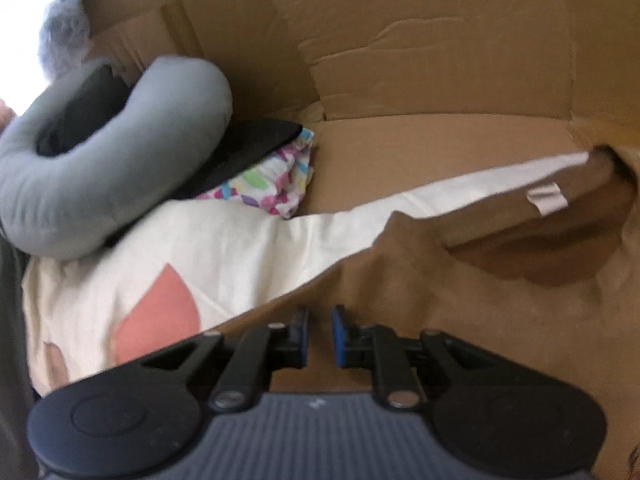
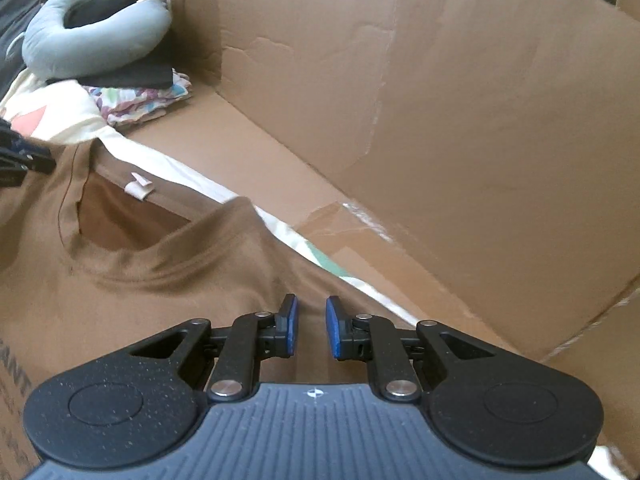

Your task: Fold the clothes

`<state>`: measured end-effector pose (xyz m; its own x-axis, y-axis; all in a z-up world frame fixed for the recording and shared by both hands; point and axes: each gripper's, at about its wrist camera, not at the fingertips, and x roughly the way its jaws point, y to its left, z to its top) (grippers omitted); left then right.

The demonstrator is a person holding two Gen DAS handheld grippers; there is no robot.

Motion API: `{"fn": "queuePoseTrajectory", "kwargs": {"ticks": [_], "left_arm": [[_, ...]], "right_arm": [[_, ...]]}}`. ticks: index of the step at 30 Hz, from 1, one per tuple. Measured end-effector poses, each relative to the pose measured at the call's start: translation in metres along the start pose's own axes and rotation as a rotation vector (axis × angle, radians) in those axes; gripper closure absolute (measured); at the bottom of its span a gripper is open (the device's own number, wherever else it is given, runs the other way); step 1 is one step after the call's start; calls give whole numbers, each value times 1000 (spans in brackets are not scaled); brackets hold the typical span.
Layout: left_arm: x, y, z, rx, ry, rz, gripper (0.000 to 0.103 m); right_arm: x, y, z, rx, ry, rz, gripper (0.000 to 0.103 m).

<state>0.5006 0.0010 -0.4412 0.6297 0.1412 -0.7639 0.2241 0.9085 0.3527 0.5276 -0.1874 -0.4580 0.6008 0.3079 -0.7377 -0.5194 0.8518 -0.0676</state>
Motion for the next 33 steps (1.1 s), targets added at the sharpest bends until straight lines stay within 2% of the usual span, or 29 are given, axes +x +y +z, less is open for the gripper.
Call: {"fn": "queuePoseTrajectory", "kwargs": {"ticks": [7,10,12,16,18,20,25,33], "left_arm": [[5,-12,11,-33,1,-34,89],[0,-11,13,-79,-20,-61,89],[-5,-11,14,-100,-35,-74,89],[-18,-19,16,-77,-71,-79,87],[-27,-20,17,-89,-93,-101,74],[-34,-24,20,-99,-113,-105,70],[-63,-41,20,-146,-141,-143,70],[-105,-85,9,-149,-153,-182,68]], "right_arm": [[17,30,21,40,-15,38,82],[20,42,31,11,-20,42,86],[16,42,37,-2,-37,53,84],[-4,32,45,8,-62,61,83],[-17,27,46,-20,-66,57,80],[-31,18,44,-32,-64,52,80],[-74,-8,30,-43,-48,34,80],[-142,-54,-4,-61,-55,-34,80]]}}
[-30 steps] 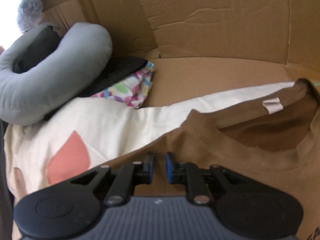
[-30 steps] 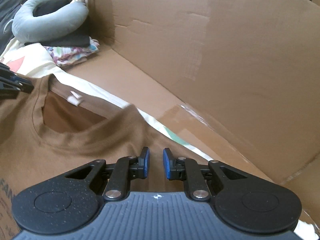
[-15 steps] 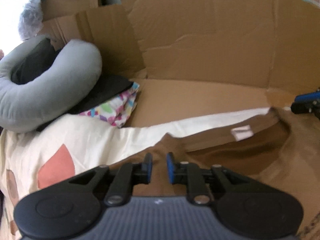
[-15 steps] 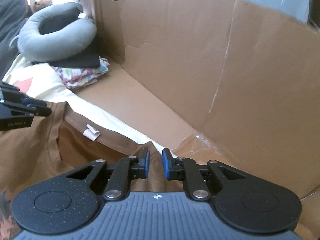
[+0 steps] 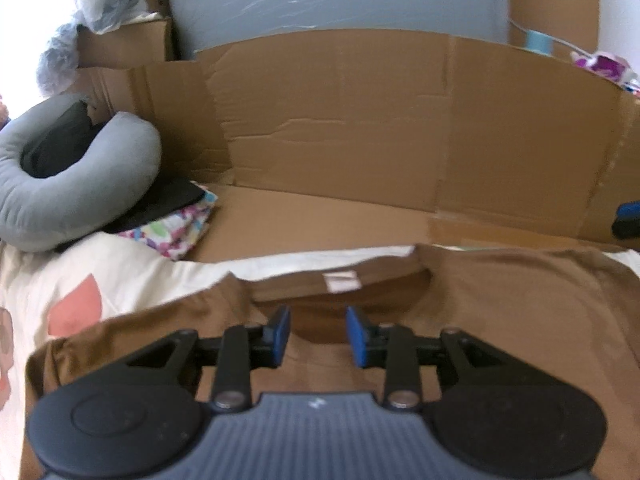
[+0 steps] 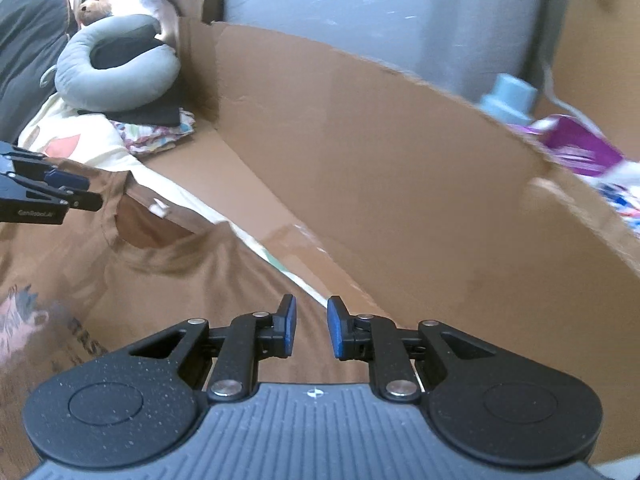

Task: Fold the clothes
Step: 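Pull both open tools back over the flattened T-shirt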

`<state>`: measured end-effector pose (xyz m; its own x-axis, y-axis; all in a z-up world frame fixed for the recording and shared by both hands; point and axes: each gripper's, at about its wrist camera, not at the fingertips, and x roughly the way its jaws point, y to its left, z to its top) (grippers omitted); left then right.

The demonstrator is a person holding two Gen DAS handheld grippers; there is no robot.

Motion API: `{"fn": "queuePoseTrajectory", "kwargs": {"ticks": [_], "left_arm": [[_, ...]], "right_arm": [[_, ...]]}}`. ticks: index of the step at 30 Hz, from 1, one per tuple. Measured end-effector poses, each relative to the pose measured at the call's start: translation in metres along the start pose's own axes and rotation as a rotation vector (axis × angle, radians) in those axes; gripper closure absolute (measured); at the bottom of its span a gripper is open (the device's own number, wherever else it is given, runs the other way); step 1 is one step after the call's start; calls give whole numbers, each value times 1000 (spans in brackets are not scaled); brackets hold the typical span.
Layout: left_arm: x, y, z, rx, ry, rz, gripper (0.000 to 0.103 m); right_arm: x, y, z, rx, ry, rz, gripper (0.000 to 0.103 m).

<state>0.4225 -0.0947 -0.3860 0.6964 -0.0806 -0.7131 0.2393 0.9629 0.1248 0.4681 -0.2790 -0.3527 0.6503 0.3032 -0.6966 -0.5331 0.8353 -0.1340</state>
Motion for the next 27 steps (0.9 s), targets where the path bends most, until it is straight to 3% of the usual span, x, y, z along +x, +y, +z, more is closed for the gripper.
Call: {"fn": "queuePoseTrajectory", "kwargs": {"ticks": [9,15,23,27], "left_arm": [[-36,-58,-11,52,-7,-69,61],[-56,-79,-23,11,9,-96,61],[-78,-89,-37,-72,54,-104,60],[-82,-88,-46,-107,73,-116,60]], "right_arm": [[-62,-51,-45,121,-42,-122,80],[-86,-72,-85,170,-60,-196,80],[-89,-68,-121,237,-31,-218,80],[-74,-55,-136,184,18,-192,80]]}}
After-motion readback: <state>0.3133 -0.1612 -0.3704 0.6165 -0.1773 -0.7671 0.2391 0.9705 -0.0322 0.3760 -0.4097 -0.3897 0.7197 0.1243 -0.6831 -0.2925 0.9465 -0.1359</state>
